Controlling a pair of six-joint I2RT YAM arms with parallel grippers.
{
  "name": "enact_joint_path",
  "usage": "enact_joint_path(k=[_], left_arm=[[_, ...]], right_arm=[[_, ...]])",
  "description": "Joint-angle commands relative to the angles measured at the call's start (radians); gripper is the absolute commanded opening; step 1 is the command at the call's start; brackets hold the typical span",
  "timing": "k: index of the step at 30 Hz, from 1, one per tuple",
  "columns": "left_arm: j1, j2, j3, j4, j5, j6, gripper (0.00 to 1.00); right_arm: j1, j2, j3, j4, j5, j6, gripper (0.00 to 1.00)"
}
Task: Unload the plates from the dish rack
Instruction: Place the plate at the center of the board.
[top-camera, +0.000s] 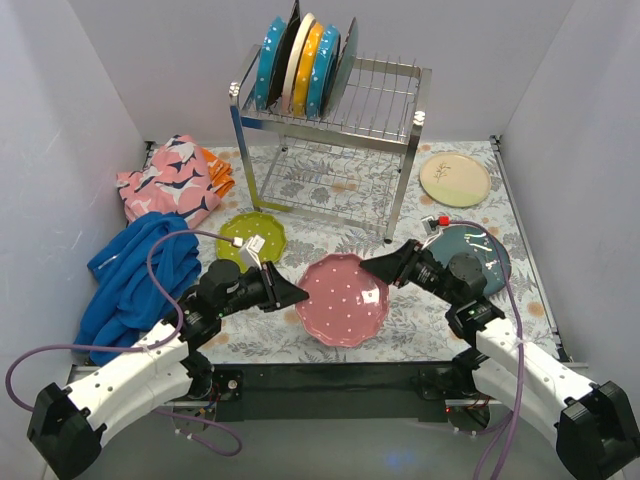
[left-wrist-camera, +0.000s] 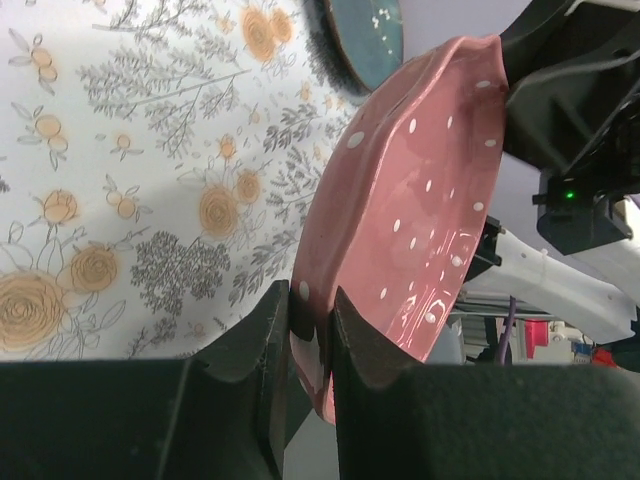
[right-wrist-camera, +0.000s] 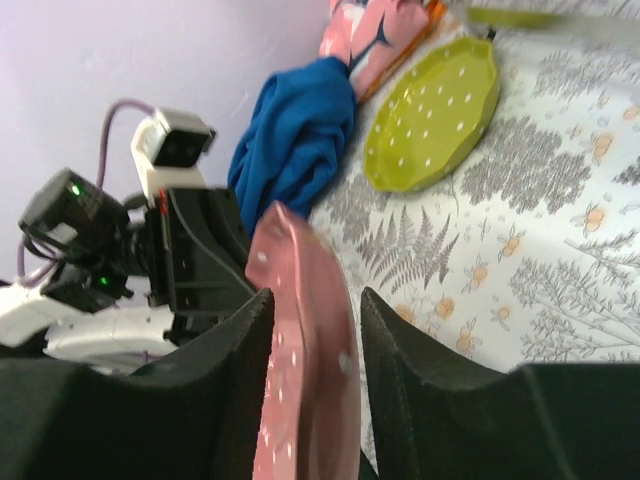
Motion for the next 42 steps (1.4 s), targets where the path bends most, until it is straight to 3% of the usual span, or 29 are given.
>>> enact_joint_path(k=[1,7,8,9,13,20,23,27,33,42], left_arm=[[-0.013,-0.042,0.06,0.04,0.019,-0.068,0.0],[-0.012,-0.002,0.058,0.027,-0.01,-0.103,0.0],[-0.01,0.006,0.066,0.027,-0.037,-0.101,0.0],[-0.004,0.017,0.072,0.0,-0.054,-0.095,0.0],[0.083,0.043,0.11,-0.074,-0.1,-0.072,0.0],[0.465,0.101,0.129,-0.092,-0.037,-0.017,0.0],[0.56,0.161,0.153,-0.07,-0.041,-0.008,0.0],[0.625,0.208,0.149,-0.005,-0.051,-0.022,0.0],[0.662,0.262,0.198,-0.039,-0.168,0.014,0.0],[0.724,0.274,0.141,0.056,-0.234,-0.017,0.0]], right_arm=[[-0.078,0.004,-0.002,0.151,-0.051,0.026,0.5],[-0.143,0.01,0.001,0.149,-0.11,0.024,0.68],[-0.149,0.007,0.005,0.149,-0.121,0.02,0.72],[-0.151,0.004,0.01,0.146,-0.127,0.02,0.83],[-0.158,-0.029,0.036,0.112,-0.16,0.001,0.98],[-0.16,-0.148,0.057,0.02,-0.147,-0.04,0.98],[-0.16,-0.196,0.065,-0.018,-0.13,-0.057,0.98],[-0.16,-0.217,0.07,-0.038,-0.132,-0.068,0.98],[-0.16,-0.219,0.057,-0.044,-0.146,-0.074,0.98],[-0.16,-0.247,0.042,-0.044,-0.132,-0.071,0.98]])
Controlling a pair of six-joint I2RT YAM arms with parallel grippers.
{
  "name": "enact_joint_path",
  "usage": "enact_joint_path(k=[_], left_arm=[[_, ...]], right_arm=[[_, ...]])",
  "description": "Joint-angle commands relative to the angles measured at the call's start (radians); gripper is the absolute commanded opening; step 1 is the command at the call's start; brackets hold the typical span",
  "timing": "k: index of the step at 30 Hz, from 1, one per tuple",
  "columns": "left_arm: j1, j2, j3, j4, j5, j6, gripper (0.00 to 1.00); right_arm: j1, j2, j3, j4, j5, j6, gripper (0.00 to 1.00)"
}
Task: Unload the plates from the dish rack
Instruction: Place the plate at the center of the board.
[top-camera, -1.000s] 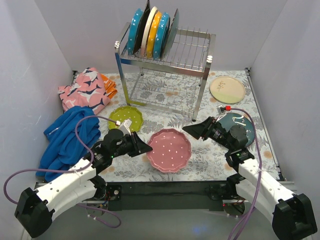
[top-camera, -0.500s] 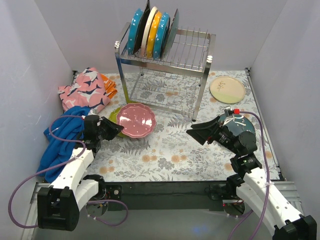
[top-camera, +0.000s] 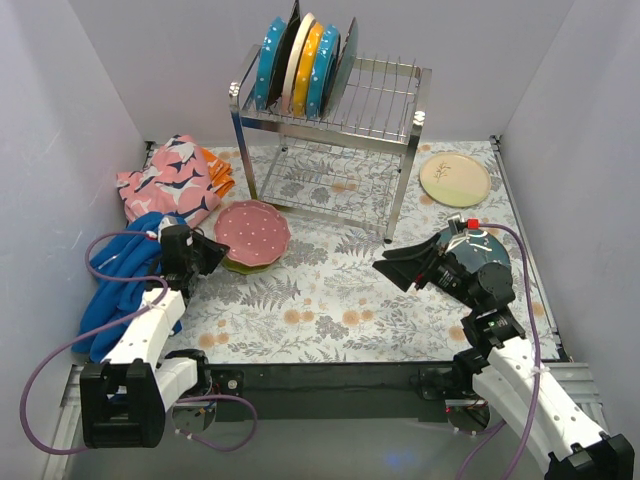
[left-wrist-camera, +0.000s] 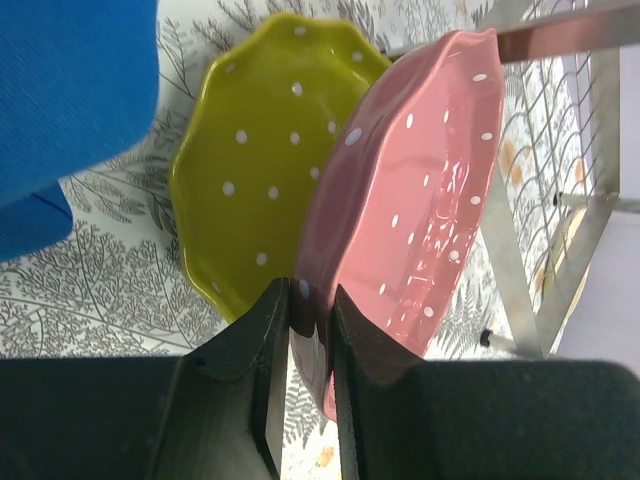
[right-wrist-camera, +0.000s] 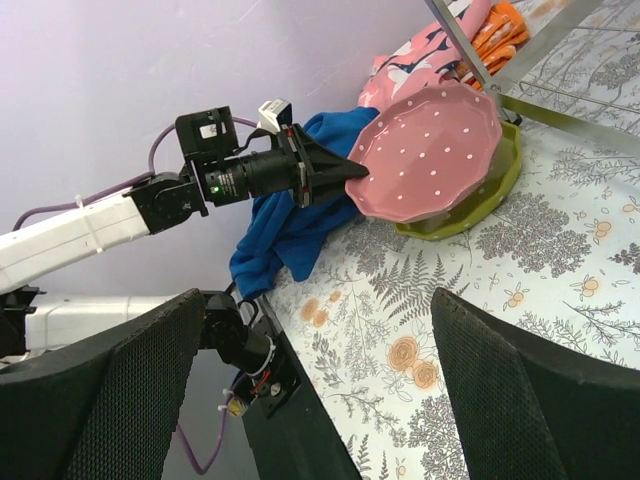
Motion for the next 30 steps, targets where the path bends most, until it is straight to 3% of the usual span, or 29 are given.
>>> enact_joint_path(k=[1,14,30], left_arm=[[0.037,-0.006,0.024,0.213,0.012,-0.045,0.0],[0.037,0.078,-0.023,0.268,0.032,-0.043,0.0],[0.037,-0.012,-0.091,0.224,0.031,-0.046,0.0]], right_arm=[[-0.004,-0.016,0.014,0.022,0.0,-0.017,0.98],[-0.004,0.004,0.015,0.022,0.008,-0.026,0.98],[-0.004,0.013,0.02,0.014,0.034,-0.049,0.98]])
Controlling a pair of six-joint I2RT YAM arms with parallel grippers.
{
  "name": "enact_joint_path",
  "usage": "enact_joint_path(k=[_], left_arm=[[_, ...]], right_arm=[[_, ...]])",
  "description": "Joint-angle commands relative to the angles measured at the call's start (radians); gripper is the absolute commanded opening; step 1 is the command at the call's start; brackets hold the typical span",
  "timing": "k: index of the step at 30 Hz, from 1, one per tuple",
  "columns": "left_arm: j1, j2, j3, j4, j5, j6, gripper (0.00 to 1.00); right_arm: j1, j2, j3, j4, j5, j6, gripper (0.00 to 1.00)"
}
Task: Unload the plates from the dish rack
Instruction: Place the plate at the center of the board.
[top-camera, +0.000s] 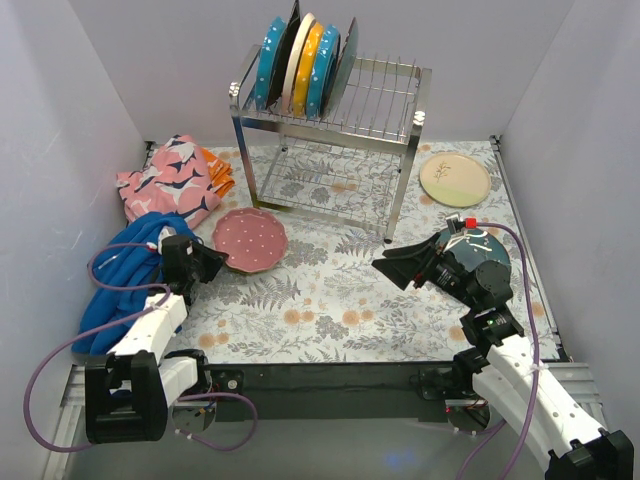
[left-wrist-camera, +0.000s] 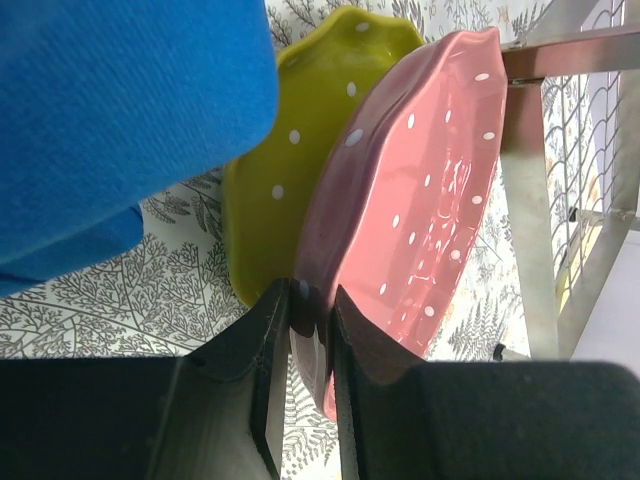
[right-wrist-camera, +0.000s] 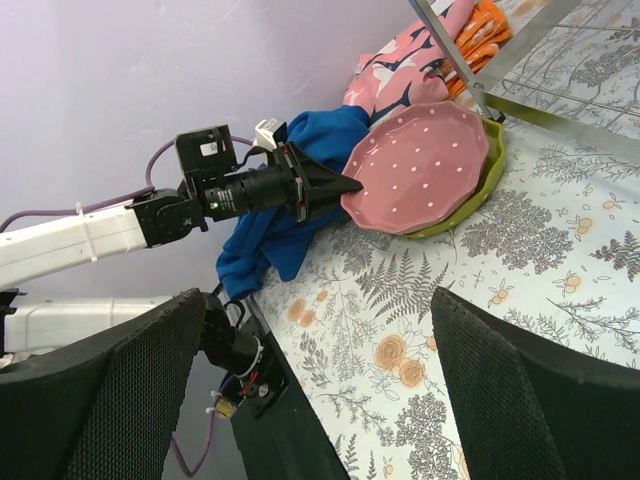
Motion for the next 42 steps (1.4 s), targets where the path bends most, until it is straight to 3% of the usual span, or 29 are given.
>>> enact_joint_path(k=[1,5,6,7,11,15,19,28,33,42], left_arm=[[-0.002,-0.037,0.013,0.104,0.02,-0.014,0.0],[-0.002,0.009,0.025,0.105,0.024,-0.008,0.02],[-0.002,0.02,0.03,0.101,0.03,-0.008,0.07],[-0.002,0.024,0.036,0.099,0.035,-0.008,0.23],[-0.002,0.018,0.048,0.066,0.029,-0.004,0.5],[-0.002,-0.02,0.073,-0.071,-0.088,-0.014,0.54],[-0.004,-0.048,0.079,-0.097,-0.146,-0.022,0.55],[-0.004,-0.011,0.067,-0.022,-0.106,-0.014,0.56],[-0.004,0.021,0.064,0.071,-0.004,-0.025,0.53],[-0.004,0.011,0.033,0.079,-0.068,-0.022,0.54]], right_arm=[[-0.004,-0.001,0.02,0.017,0.021,-0.024,0.98],[-0.005,0.011,0.032,0.017,0.017,-0.024,0.98],[-0.004,0.011,0.034,0.017,0.017,-0.023,0.98],[-0.004,0.009,0.035,0.017,0.017,-0.027,0.98],[-0.005,0.011,0.04,0.016,0.024,-0.034,0.98],[-0.004,0.025,0.032,0.014,0.027,-0.034,0.98],[-0.004,0.032,0.029,0.016,0.032,-0.034,0.96],[-0.005,0.035,0.023,0.014,0.037,-0.044,0.96],[-0.005,0.048,0.031,0.016,0.026,-0.049,0.95],[-0.005,0.071,0.037,0.016,0.017,-0.067,0.93]])
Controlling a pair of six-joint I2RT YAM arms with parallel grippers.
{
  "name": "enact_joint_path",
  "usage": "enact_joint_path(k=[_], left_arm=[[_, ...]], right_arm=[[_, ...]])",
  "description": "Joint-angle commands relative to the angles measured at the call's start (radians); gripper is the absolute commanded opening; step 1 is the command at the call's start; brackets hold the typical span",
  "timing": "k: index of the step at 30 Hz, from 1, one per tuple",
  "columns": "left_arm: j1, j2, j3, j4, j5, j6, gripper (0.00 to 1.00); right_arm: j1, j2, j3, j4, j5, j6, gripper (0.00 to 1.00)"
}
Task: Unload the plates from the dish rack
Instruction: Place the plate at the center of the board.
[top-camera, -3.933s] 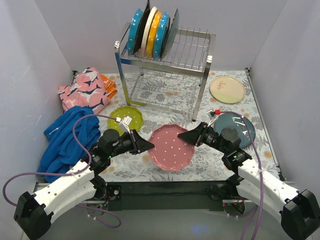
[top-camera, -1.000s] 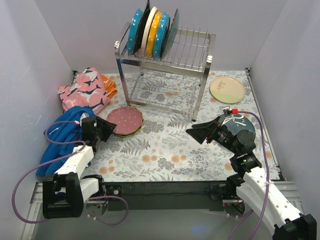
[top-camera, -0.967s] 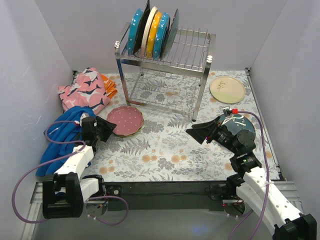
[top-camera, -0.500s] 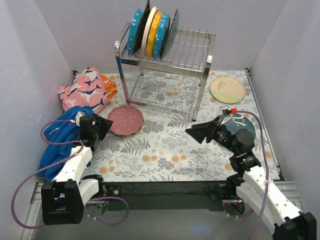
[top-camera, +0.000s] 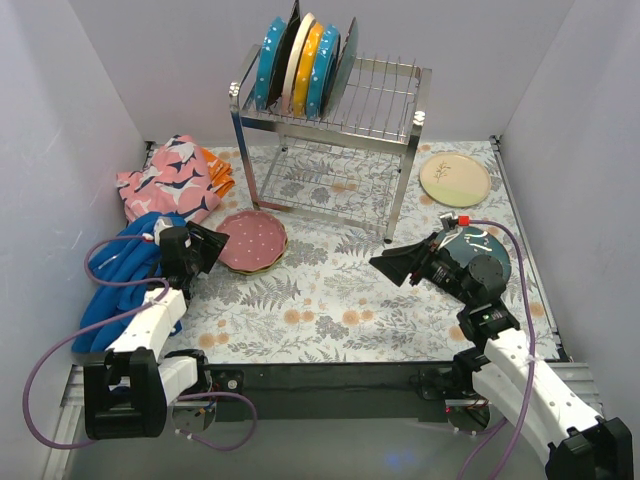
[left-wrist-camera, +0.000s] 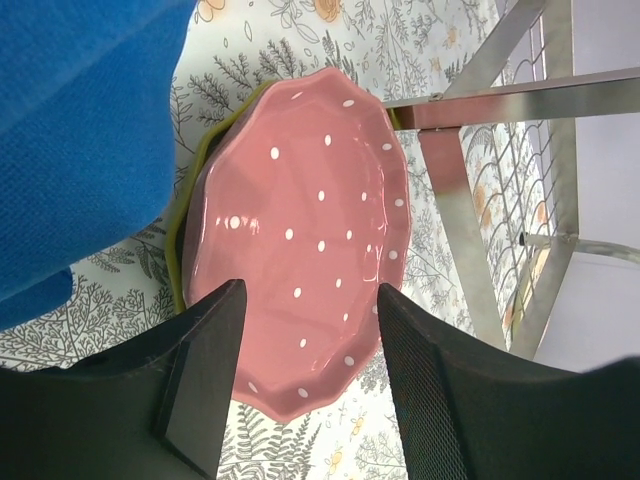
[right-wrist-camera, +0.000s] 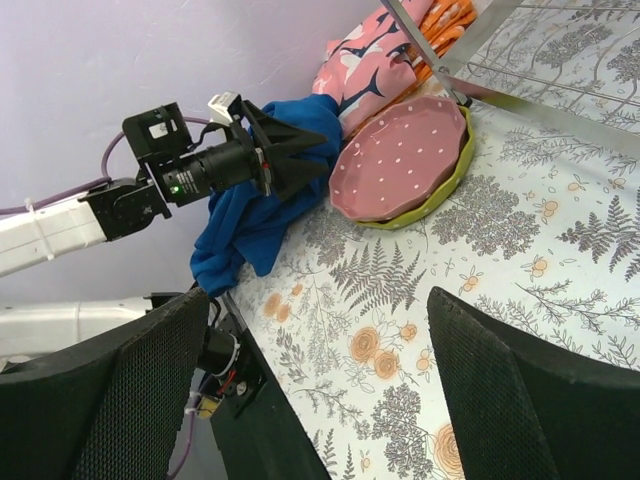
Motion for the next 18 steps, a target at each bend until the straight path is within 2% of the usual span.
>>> enact_joint_path(k=[1,6,11,18], left_arm=[[-0.002,-0.004,-0.026,0.032,-0.036,-0.004,0.54],[-0.002,0.062,-0.066,0.084,-0.016,-0.012,0.54],[-0.003,0.085,-0.022,0.046,-0.021,0.012,0.54],[-0.003,-0.065,0.023,0.006,0.009,0.014,0.57]], right_arm=[[-0.004,0.011,0.038,0.026,-0.008,-0.025,0.93],[-0.005,0.01,0.058,0.022,-0.024,-0.036,0.92],[-0.004,-0.006,0.055,0.017,-0.005,-0.044,0.92],[-0.004,0.011,0.104,-0.063,0.022,-0.064,0.91]])
